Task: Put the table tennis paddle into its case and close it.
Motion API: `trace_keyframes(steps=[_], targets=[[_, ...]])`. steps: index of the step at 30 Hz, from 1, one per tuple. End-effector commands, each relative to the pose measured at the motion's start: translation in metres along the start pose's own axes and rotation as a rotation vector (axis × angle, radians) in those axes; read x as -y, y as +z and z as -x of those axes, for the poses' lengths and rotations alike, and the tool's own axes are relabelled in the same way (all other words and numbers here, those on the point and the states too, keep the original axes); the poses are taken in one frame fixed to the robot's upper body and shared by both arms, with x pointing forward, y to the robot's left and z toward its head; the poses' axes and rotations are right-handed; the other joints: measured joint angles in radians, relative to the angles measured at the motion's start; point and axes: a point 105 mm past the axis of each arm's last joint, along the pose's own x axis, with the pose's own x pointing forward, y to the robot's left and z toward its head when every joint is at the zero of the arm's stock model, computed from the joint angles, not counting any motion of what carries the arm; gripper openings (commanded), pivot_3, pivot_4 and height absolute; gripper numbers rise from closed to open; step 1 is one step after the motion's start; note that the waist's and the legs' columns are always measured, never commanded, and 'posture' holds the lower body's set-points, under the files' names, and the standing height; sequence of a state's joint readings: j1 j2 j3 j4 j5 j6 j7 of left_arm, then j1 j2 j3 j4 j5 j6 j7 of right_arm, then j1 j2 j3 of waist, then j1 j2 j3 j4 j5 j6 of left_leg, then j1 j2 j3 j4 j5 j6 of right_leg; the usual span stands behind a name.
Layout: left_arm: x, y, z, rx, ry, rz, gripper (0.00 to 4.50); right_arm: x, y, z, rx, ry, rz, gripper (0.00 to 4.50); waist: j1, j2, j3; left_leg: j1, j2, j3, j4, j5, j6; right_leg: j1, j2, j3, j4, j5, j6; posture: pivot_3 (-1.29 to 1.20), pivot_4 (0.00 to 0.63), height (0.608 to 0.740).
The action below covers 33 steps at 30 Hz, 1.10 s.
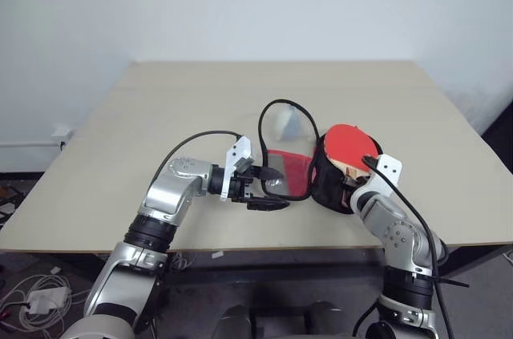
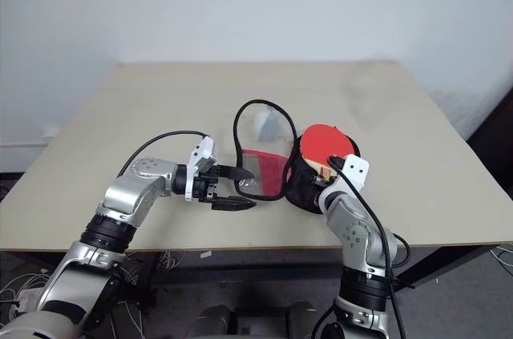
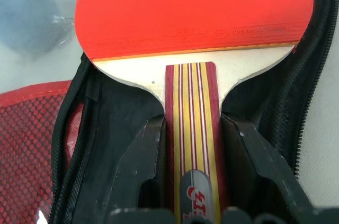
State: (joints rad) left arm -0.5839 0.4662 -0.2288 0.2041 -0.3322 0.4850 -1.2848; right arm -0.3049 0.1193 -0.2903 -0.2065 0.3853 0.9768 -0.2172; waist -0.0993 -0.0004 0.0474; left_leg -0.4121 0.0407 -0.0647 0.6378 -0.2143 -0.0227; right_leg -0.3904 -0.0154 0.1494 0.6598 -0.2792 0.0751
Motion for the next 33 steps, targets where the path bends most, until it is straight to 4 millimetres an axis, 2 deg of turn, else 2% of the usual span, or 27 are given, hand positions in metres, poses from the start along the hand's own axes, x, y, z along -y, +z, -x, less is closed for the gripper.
trace_keyframes(steps=[1, 6, 11, 15, 19, 22, 26, 28, 30, 33], targets=[[0.0, 0.02, 0.003, 0.033, 0.009, -0.053, 4.5, -0.007, 0.011, -0.002, 0.031, 0.025, -0.011, 2.82, -0.003, 0.0, 0.0, 0.0, 0.0, 0.0, 0.0, 0.0, 0.0, 0.0, 0.0, 0.0, 0.0, 0.0, 0.0, 0.0, 0.0, 0.74], [-0.002, 0.024, 0.007, 0.046, 0.027, -0.045, 4.5, -0.017, 0.025, -0.001, 0.085, 0.078, 0.01, 4.46, -0.003, 0.0, 0.0, 0.0, 0.0, 0.0, 0.0, 0.0, 0.0, 0.0, 0.0, 0.0, 0.0, 0.0, 0.0, 0.0, 0.0, 0.74], [-0.021, 0.038, 0.026, 0.117, 0.118, 0.008, 4.5, -0.037, 0.066, 0.023, 0.284, 0.263, -0.041, 4.46, -0.003, 0.0, 0.0, 0.0, 0.0, 0.0, 0.0, 0.0, 0.0, 0.0, 0.0, 0.0, 0.0, 0.0, 0.0, 0.0, 0.0, 0.74], [-0.053, 0.048, 0.058, 0.132, 0.263, 0.044, 4.5, -0.046, 0.095, 0.048, 0.43, 0.387, -0.065, 4.46, -0.004, 0.0, 0.0, 0.0, 0.0, -0.001, 0.0, 0.0, 0.0, 0.0, 0.0, 0.0, 0.0, 0.0, 0.0, 0.0, 0.0, 0.74], [-0.088, 0.056, 0.087, 0.127, 0.448, 0.041, 4.5, -0.032, 0.109, 0.048, 0.483, 0.343, -0.064, 4.46, -0.002, 0.0, 0.0, 0.0, 0.0, -0.001, 0.0, 0.0, 0.0, 0.0, 0.0, -0.001, 0.0, 0.0, 0.0, 0.0, 0.0, 0.74], [-0.119, 0.04, 0.095, -0.008, 0.654, 0.035, 4.5, -0.014, 0.113, 0.041, 0.494, 0.26, -0.06, 4.46, -0.001, 0.0, 0.0, 0.0, -0.001, -0.002, 0.0, 0.0, 0.0, 0.0, 0.0, -0.002, 0.0, 0.0, 0.0, 0.0, 0.0, 0.74], [-0.133, 0.025, 0.084, -0.111, 0.729, 0.017, 4.5, -0.006, 0.117, 0.038, 0.506, 0.218, -0.081, 4.46, -0.002, 0.0, 0.0, 0.0, -0.001, -0.002, -0.001, 0.0, 0.0, 0.0, 0.0, -0.001, -0.001, 0.0, 0.0, 0.0, 0.0, 0.74], [-0.132, 0.021, 0.066, -0.093, 0.691, 0.082, 4.5, -0.005, 0.118, 0.037, 0.511, 0.211, -0.085, 4.46, -0.002, 0.0, 0.0, -0.001, -0.001, -0.002, -0.001, 0.0, 0.0, 0.0, 0.0, -0.001, 0.0, 0.0, 0.0, 0.0, 0.0, 0.74], [-0.123, 0.021, 0.03, -0.04, 0.579, 0.157, 4.5, -0.004, 0.119, 0.037, 0.516, 0.208, -0.082, 4.46, 0.001, 0.0, 0.0, -0.001, -0.001, -0.002, -0.001, 0.0, 0.0, -0.001, 0.0, -0.001, 0.0, 0.0, 0.0, 0.0, 0.0, 0.74], [-0.112, 0.026, -0.005, 0.031, 0.463, 0.224, 4.5, 0.0, 0.123, 0.04, 0.538, 0.194, -0.089, 4.46, 0.002, -0.001, 0.0, -0.002, -0.002, -0.002, 0.0, 0.0, 0.0, 0.0, 0.0, -0.001, 0.0, 0.0, 0.0, 0.0, 0.0, 0.74]])
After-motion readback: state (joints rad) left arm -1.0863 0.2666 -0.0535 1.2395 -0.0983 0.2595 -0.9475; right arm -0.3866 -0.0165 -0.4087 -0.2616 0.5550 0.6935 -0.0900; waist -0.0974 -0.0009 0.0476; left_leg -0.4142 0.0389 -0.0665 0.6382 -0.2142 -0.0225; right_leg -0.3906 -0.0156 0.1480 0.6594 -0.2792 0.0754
